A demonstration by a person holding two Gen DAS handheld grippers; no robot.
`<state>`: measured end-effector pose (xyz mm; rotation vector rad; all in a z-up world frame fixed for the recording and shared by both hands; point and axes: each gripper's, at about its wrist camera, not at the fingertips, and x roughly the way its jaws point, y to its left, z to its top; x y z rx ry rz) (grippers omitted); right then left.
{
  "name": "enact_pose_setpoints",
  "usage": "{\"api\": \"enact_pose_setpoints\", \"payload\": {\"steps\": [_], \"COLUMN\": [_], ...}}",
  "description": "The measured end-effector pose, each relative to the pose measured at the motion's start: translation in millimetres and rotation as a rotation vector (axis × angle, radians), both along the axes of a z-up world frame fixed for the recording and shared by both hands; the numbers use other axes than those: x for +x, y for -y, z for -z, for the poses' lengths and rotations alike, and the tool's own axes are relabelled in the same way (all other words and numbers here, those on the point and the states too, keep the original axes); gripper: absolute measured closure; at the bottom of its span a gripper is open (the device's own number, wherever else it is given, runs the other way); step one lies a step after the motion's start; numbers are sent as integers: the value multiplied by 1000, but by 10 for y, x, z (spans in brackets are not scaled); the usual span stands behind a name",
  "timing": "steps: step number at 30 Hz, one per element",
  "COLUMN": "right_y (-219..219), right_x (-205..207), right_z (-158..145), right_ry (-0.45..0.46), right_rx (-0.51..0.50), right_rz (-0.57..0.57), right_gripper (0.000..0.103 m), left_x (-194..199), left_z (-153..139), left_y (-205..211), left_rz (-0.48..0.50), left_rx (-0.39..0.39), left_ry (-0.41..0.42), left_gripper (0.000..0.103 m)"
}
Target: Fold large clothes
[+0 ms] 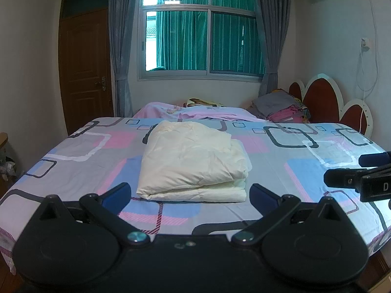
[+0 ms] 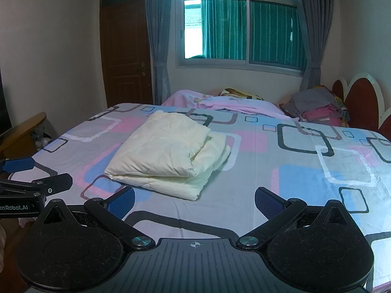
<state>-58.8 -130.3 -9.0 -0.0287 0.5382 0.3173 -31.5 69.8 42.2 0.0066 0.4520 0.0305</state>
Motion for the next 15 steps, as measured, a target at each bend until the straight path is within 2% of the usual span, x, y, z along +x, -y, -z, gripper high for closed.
{"api": "enact_pose_setpoints", "payload": {"steps": [15], "right_y": [1], "right_x": [2], "right_z": [16], "right_ry": [4], "right_rx": [-2], "right_rz": [-2], "right_gripper": [0], "left_x": [-42], "left_z": [-5], "left_y": [-2], "left_rz": [0], "left_rx": [15], "left_ry": [25], "left_gripper": [0]}}
